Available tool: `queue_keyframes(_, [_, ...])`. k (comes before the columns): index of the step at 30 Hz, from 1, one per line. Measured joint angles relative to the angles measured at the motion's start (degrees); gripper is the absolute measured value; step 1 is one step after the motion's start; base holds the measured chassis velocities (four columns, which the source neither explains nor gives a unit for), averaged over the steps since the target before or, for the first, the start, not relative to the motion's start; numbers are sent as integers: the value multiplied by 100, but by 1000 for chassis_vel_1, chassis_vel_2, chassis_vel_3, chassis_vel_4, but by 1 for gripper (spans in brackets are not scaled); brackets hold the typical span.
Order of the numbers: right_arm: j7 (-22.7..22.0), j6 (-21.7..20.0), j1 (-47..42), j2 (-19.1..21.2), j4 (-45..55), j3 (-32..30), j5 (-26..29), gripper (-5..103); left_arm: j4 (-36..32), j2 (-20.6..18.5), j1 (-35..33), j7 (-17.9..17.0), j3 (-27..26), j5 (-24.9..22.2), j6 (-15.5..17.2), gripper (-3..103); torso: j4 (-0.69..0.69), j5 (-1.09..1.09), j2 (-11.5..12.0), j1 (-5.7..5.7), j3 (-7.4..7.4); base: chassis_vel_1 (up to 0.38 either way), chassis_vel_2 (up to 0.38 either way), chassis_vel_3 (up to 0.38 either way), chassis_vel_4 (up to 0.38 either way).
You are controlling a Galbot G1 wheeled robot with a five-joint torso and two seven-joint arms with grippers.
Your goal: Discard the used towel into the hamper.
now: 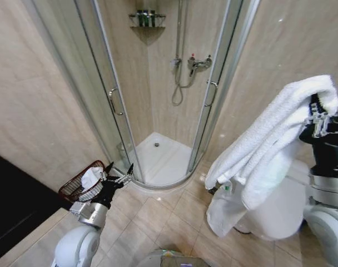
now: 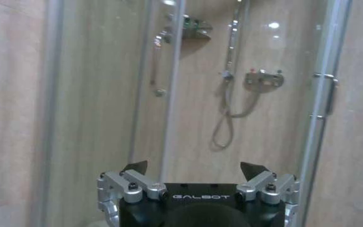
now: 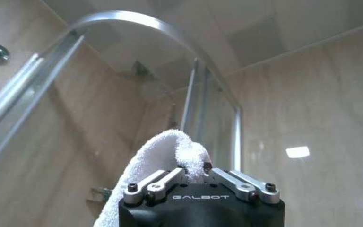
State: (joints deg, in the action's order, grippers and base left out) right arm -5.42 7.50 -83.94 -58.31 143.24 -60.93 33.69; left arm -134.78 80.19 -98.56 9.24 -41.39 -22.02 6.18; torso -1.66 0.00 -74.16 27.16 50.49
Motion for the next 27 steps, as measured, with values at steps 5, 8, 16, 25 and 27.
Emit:
queue_keyframes(5, [-6, 0, 0, 14, 0, -27, 23, 3, 0, 0, 0, 0, 0, 0, 0, 99, 0, 1, 6, -2, -3, 104, 111, 101, 104])
queue_keyframes(8, [-8, 0, -2, 15, 0, -32, 26, 3, 0, 0, 0, 0, 0, 0, 0, 99, 2, 1, 8, -3, -4, 117, 103, 97, 84])
queue_keyframes(16, [-9, -4, -6, 28, 0, -43, 32, 3, 0, 0, 0, 0, 0, 0, 0, 99, 1, 0, 16, -7, -9, 115, 127, 127, 137])
queue_keyframes(25, [-9, -13, 8, 55, 0, -33, 33, 3, 0, 0, 0, 0, 0, 0, 0, 99, 0, -2, 20, -9, -12, 128, 137, 117, 127])
queue_keyframes(27, [-9, -15, 12, 58, 0, -29, 37, 3, 0, 0, -1, 0, 0, 0, 0, 99, 1, 1, 21, -10, -12, 123, 141, 105, 124])
